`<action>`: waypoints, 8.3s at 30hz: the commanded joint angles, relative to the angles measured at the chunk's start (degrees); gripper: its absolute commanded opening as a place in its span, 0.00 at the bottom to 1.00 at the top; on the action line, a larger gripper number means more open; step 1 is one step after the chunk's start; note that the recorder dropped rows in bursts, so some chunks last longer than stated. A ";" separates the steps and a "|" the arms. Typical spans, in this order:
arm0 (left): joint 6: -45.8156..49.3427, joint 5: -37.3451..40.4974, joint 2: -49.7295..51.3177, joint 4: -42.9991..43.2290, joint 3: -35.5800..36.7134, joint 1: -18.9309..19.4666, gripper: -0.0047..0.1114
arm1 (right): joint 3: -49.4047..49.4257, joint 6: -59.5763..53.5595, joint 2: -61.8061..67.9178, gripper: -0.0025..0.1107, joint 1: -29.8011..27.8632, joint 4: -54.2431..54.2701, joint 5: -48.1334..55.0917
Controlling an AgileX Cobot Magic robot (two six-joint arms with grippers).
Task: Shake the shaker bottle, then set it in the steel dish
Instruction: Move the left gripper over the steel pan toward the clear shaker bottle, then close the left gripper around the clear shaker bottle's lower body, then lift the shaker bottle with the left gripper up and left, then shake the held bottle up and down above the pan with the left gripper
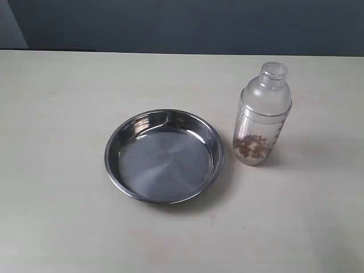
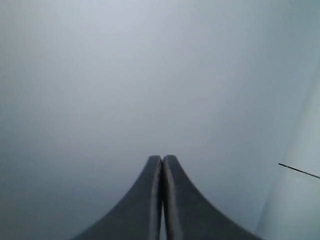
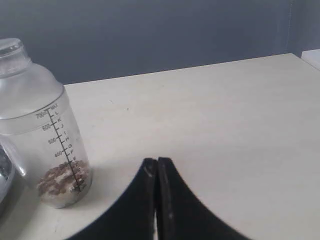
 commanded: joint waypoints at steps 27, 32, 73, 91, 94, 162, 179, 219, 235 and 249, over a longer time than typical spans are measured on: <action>-19.08 -35.03 67.76 51.29 -28.61 -10.65 0.20 | 0.07 -0.11 -0.27 0.01 -0.18 -0.12 -0.50; -18.88 -38.40 74.32 54.51 -33.54 -11.44 0.89 | 0.07 -0.11 -0.27 0.01 -0.18 -0.12 -0.50; -26.08 -51.17 120.69 63.87 -68.97 -19.72 0.95 | 0.07 -0.11 -0.27 0.01 -0.18 1.04 -0.50; -25.22 -40.71 121.55 59.99 -70.65 -21.78 0.92 | 0.07 -0.11 -0.27 0.01 -0.18 1.04 -0.50; -25.08 -40.71 121.55 59.15 -70.65 -21.78 0.79 | 0.07 -0.11 -0.27 0.01 -0.18 1.04 -0.50; -49.82 1.54 61.67 64.97 -31.03 -17.15 0.04 | 0.07 -0.11 -0.27 0.01 -0.18 0.93 -0.66; -47.38 13.63 52.95 62.81 -28.75 -18.55 0.04 | 0.07 -0.11 -0.27 0.01 -0.18 1.04 -0.59; -53.11 3.46 50.10 63.13 -25.15 -14.59 0.04 | 0.07 -0.11 -0.27 0.01 -0.18 1.16 -0.76; -46.54 22.96 59.49 49.32 -27.37 -13.55 0.04 | 0.07 -0.11 -0.27 0.01 -0.18 1.35 -0.76; -32.35 3.99 51.86 51.89 -35.52 -15.07 0.04 | 0.07 -0.11 -0.27 0.01 -0.18 1.11 -0.76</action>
